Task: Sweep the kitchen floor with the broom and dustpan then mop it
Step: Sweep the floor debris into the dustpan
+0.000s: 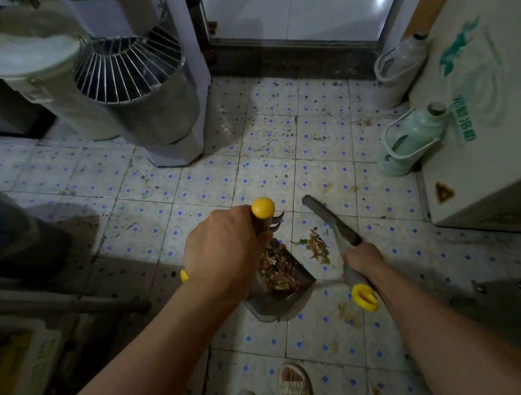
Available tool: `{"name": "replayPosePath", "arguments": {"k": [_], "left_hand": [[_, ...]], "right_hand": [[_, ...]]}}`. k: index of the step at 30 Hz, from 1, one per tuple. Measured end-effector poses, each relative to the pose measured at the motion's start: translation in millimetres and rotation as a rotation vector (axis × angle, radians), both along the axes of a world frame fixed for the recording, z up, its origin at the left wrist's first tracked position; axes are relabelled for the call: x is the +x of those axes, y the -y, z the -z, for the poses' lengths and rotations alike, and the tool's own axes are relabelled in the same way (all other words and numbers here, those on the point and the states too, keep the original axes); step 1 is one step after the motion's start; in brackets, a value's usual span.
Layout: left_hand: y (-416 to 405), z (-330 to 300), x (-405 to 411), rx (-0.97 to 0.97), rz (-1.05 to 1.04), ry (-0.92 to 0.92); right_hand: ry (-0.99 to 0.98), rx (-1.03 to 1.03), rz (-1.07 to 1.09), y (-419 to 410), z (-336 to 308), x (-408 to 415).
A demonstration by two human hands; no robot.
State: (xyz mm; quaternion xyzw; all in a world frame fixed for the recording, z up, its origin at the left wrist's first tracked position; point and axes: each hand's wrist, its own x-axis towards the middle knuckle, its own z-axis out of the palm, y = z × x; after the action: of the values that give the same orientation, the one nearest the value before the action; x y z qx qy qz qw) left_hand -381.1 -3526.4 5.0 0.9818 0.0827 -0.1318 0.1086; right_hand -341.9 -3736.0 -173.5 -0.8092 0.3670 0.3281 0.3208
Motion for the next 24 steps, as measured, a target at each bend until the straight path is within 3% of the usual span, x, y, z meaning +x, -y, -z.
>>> {"name": "replayPosePath", "arguments": {"k": [9,18,24], "left_hand": [[12,6,3,-0.037,-0.027,0.012],[7,8,-11,-0.093,-0.047,-0.005],[-1,2,-24,-0.104,-0.057,-0.032]], "right_hand": [[-0.165,0.099,-0.124,-15,-13,-28],[-0.184,0.213,-0.242,-19,-56,-53],[-0.131,0.171,-0.325,-17,-85,-62]]}}
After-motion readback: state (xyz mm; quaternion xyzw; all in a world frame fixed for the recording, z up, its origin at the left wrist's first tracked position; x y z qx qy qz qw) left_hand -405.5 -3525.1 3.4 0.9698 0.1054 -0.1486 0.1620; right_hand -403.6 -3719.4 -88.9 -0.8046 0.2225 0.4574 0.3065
